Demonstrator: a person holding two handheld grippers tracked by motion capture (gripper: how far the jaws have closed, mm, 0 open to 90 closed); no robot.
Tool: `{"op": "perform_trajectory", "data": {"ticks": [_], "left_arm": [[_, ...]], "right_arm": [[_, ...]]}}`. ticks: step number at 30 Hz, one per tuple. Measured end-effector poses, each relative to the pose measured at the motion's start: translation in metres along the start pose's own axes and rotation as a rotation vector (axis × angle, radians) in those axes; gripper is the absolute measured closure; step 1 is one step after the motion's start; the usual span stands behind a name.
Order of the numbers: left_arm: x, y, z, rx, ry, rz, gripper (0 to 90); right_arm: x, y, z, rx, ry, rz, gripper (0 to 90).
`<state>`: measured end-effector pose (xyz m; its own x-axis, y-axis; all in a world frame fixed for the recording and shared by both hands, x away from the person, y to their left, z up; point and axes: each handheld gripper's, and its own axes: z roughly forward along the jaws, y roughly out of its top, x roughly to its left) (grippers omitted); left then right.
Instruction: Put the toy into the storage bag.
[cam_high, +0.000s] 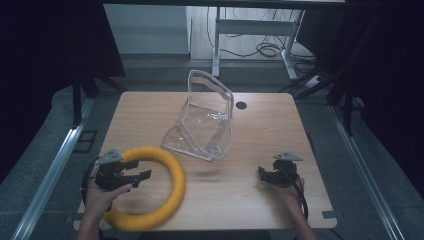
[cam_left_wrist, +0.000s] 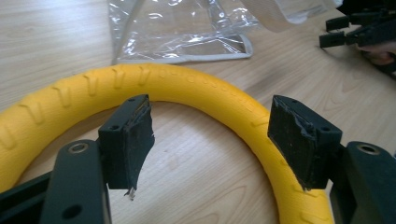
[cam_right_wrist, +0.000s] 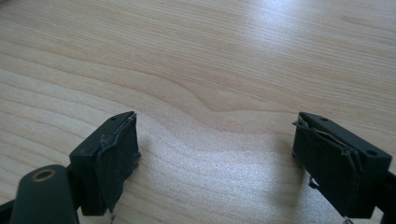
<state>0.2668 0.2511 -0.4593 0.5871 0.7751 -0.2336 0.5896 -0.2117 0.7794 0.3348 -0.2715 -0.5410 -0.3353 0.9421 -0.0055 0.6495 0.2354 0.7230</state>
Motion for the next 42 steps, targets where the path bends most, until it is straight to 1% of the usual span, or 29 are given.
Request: {"op": "perform_trajectory", "data": {"ticks": [3, 6, 10, 13, 17, 20, 23, 24, 25, 26, 29, 31, 33, 34, 35, 36, 37, 38, 39, 40, 41, 42], "left_arm": [[0.001, -0.001, 0.000, -0.008, 0.006, -0.007, 30.8], [0.002, -0.001, 0.001, -0.006, -0.002, -0.009, 30.8], [0.000, 0.000, 0.002, -0.006, -0.005, -0.001, 30.8], [-0.003, 0.002, 0.003, 0.000, -0.008, 0.014, 30.8], [-0.005, 0.003, 0.002, -0.001, -0.006, 0.016, 30.9], [-0.008, 0.007, 0.000, 0.005, -0.012, 0.012, 31.1], [-0.010, 0.010, -0.001, 0.036, -0.037, 0.023, 31.1], [-0.010, 0.010, -0.001, 0.036, -0.037, 0.023, 31.1], [-0.009, 0.013, -0.002, 0.047, -0.060, 0.016, 31.1], [-0.009, 0.014, -0.003, 0.055, -0.071, 0.015, 31.1], [-0.011, 0.018, -0.004, 0.086, -0.079, 0.029, 31.1], [-0.015, 0.018, -0.004, 0.122, -0.091, 0.039, 30.8], [-0.021, 0.016, -0.003, 0.168, -0.086, 0.069, 30.7], [-0.021, 0.016, -0.003, 0.168, -0.086, 0.069, 30.6], [-0.026, 0.013, -0.002, 0.195, -0.093, 0.084, 30.6], [-0.029, 0.011, -0.001, 0.209, -0.098, 0.094, 30.5], [-0.035, 0.006, 0.001, 0.245, -0.118, 0.116, 30.5], [-0.038, 0.004, 0.002, 0.266, -0.128, 0.128, 30.3], [-0.038, 0.004, 0.002, 0.266, -0.128, 0.128, 30.3], [-0.041, 0.003, 0.004, 0.282, -0.134, 0.135, 30.3], [-0.043, 0.001, 0.005, 0.302, -0.136, 0.143, 30.2], [-0.049, 0.000, 0.008, 0.332, -0.139, 0.154, 30.2]], "right_arm": [[0.000, 0.000, 0.000, 0.002, -0.001, -0.001, 14.6], [0.000, 0.000, 0.000, 0.002, 0.000, -0.004, 14.9], [0.000, 0.000, 0.000, 0.001, 0.002, -0.006, 15.4], [0.000, 0.000, -0.001, 0.001, 0.002, -0.005, 15.5], [0.000, 0.000, -0.001, 0.000, 0.002, -0.005, 15.5], [0.000, 0.000, -0.001, 0.000, 0.003, -0.006, 15.8], [0.000, 0.000, -0.001, 0.000, 0.004, -0.007, 16.1], [0.000, 0.000, -0.001, 0.000, 0.005, -0.007, 16.1], [0.000, 0.000, -0.001, 0.000, 0.005, -0.006, 16.1], [0.000, 0.000, -0.001, 0.000, 0.005, -0.006, 16.2], [0.000, 0.000, -0.001, -0.001, 0.005, -0.006, 16.3], [0.000, 0.000, -0.001, -0.001, 0.005, -0.006, 16.3], [0.000, 0.000, -0.001, -0.001, 0.005, -0.006, 16.3], [0.000, 0.000, -0.001, -0.001, 0.005, -0.006, 16.3], [0.000, 0.000, -0.001, -0.001, 0.005, -0.006, 16.3], [0.000, 0.000, -0.001, -0.001, 0.005, -0.006, 16.3], [0.000, 0.000, -0.001, -0.001, 0.005, -0.006, 16.3], [0.000, 0.000, -0.001, -0.001, 0.005, -0.006, 16.3], [0.000, 0.000, -0.001, -0.001, 0.005, -0.006, 16.3], [0.000, 0.000, -0.001, -0.001, 0.005, -0.006, 16.3], [0.000, 0.000, -0.001, -0.001, 0.005, -0.006, 16.3], [0.000, 0.000, -0.001, 0.000, 0.005, -0.006, 16.3]]}}
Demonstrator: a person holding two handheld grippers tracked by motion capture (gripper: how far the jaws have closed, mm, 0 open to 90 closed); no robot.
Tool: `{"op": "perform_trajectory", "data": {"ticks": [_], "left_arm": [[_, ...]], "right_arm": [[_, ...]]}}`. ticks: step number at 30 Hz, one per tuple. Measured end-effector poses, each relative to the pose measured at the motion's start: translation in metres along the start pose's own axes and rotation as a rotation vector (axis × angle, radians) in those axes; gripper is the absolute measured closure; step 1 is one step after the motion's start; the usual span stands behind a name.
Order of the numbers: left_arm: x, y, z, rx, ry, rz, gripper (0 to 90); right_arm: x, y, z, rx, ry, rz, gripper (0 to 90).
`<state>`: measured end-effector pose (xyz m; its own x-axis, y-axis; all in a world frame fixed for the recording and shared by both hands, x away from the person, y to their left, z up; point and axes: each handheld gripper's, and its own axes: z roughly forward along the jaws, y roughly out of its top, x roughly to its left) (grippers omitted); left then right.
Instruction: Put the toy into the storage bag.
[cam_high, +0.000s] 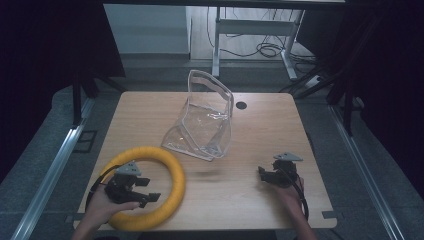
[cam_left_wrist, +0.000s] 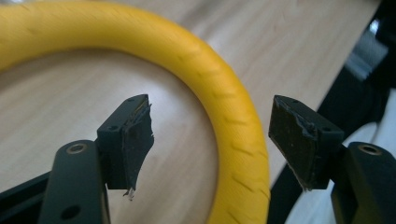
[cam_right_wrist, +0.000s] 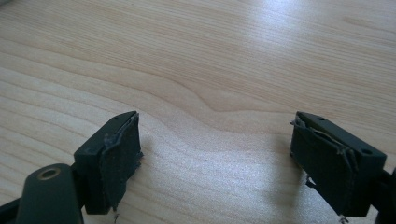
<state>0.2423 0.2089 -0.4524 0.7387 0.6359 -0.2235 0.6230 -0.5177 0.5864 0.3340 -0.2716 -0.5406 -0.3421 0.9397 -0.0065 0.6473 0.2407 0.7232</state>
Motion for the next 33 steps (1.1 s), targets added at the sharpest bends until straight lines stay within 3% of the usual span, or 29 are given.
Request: {"op": "perform_trajectory", "data": {"ticks": [9, 20, 29, 33], "left_arm": [[-0.024, -0.002, 0.015, 0.112, -0.019, 0.060, 30.1], [-0.042, -0.008, 0.048, 0.290, 0.058, 0.107, 33.1], [-0.041, -0.010, 0.067, 0.352, 0.120, 0.091, 41.1], [-0.041, -0.011, 0.070, 0.356, 0.127, 0.085, 45.2]], "right_arm": [[0.000, 0.000, 0.000, 0.000, -0.001, 0.000, 16.4], [0.000, 0.000, 0.000, 0.000, -0.001, 0.001, 16.4], [0.000, 0.000, 0.000, -0.001, 0.000, 0.000, 16.5], [0.000, 0.000, 0.000, 0.000, -0.001, 0.001, 16.5]]}}
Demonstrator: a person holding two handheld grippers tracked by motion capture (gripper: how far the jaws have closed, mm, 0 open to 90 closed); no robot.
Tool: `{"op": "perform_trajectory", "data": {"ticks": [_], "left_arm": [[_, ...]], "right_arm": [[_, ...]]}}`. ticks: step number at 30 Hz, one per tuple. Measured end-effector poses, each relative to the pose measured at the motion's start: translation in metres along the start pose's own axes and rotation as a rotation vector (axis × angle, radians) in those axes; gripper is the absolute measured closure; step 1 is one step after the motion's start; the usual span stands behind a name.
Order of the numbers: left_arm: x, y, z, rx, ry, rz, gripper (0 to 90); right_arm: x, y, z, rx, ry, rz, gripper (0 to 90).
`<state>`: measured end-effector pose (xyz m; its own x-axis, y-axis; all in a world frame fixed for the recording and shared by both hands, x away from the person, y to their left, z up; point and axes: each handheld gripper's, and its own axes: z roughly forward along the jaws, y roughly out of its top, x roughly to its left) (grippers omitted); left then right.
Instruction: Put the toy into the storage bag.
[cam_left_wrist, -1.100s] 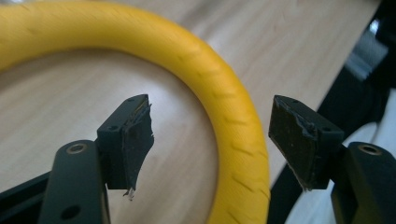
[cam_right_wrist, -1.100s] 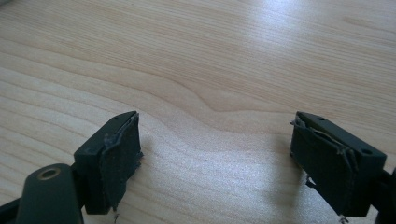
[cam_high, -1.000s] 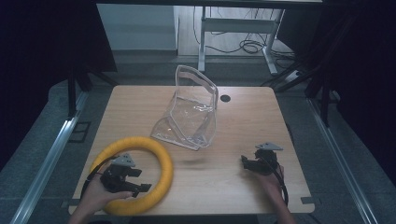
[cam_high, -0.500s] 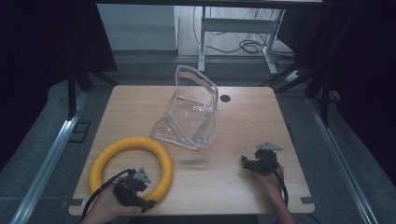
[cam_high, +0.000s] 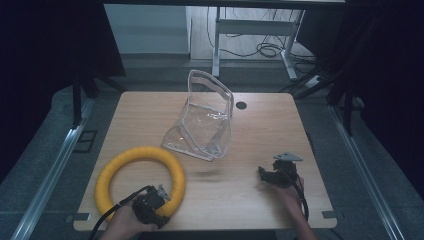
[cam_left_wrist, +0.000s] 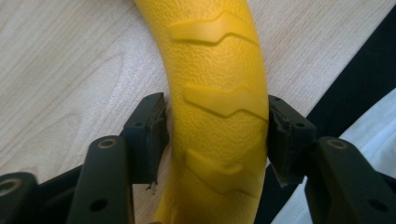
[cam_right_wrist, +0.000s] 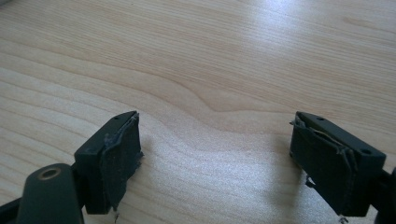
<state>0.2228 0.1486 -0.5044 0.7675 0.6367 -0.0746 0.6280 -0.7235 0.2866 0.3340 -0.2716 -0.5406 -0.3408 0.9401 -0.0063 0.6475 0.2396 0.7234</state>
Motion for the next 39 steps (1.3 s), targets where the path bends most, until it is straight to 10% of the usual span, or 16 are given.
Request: {"op": "perform_trajectory", "data": {"ticks": [13, 26, 39], "left_arm": [[0.002, -0.001, -0.002, -0.044, -0.034, -0.010, 50.6], [0.029, -0.012, -0.057, -0.332, -0.175, -0.111, 50.6], [0.049, -0.033, -0.107, -0.616, -0.159, -0.198, 50.7]], "right_arm": [[0.000, 0.000, 0.000, 0.000, -0.001, -0.001, 16.6], [0.000, 0.000, 0.000, 0.002, -0.001, 0.002, 16.8], [0.000, 0.000, 0.000, 0.001, -0.001, 0.002, 16.8]]}}
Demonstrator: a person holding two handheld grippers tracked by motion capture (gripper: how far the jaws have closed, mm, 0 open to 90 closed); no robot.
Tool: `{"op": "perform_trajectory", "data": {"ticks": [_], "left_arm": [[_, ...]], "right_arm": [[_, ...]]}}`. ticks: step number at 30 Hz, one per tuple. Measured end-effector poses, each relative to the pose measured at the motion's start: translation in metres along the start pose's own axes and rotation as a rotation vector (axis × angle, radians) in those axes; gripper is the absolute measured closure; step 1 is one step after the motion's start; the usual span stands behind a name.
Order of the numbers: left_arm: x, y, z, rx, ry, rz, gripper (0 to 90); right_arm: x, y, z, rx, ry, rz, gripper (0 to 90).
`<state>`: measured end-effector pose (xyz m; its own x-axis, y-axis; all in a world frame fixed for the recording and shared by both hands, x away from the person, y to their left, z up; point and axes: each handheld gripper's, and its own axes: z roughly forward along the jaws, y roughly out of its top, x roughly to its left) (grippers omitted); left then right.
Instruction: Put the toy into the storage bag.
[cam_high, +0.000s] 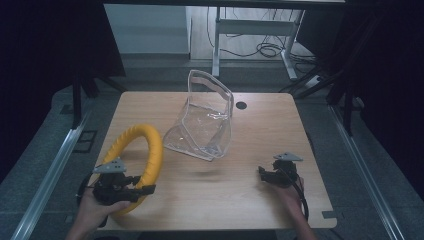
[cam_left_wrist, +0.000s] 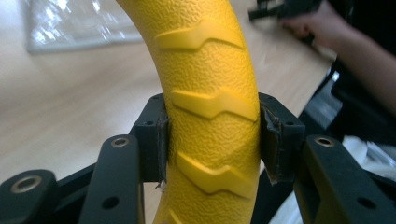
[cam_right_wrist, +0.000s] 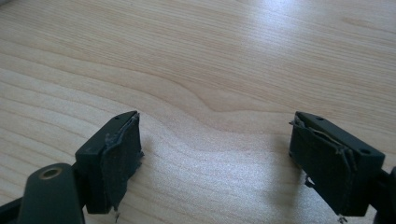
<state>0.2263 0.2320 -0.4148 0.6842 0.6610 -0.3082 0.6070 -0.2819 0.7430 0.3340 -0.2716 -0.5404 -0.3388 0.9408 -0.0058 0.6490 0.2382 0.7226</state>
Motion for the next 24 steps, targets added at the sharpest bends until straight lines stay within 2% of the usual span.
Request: {"op": "perform_trajectory", "data": {"ticks": [1, 3, 4, 6, 7, 11, 19, 24], "left_arm": [[0.000, 0.000, 0.000, 0.000, 0.000, 0.000, 50.7], [0.001, 0.004, -0.009, -0.054, -0.003, -0.001, 50.7], [0.001, 0.004, -0.009, -0.054, -0.003, -0.001, 50.7], [0.001, 0.007, -0.014, -0.098, -0.008, 0.001, 50.7], [0.001, 0.007, -0.014, -0.098, -0.008, 0.001, 50.7], [0.001, 0.016, -0.020, -0.155, -0.019, 0.003, 50.6], [-0.005, 0.031, -0.023, -0.229, -0.034, 0.025, 50.6], [-0.010, 0.040, -0.024, -0.259, -0.041, 0.033, 50.5]], "right_arm": [[0.000, 0.000, 0.000, 0.000, 0.000, 0.000, 16.8], [0.000, 0.000, 0.000, 0.000, 0.000, 0.000, 16.8], [0.000, 0.000, 0.000, 0.000, 0.000, 0.000, 16.8], [0.000, 0.000, 0.000, -0.001, -0.002, 0.000, 17.1], [0.000, 0.000, 0.000, -0.001, -0.002, 0.000, 17.1], [0.000, 0.000, 0.000, -0.001, -0.003, 0.001, 17.3], [0.000, 0.000, 0.000, -0.001, -0.002, 0.003, 17.3], [0.000, 0.000, 0.000, -0.001, -0.002, 0.003, 17.3]]}}
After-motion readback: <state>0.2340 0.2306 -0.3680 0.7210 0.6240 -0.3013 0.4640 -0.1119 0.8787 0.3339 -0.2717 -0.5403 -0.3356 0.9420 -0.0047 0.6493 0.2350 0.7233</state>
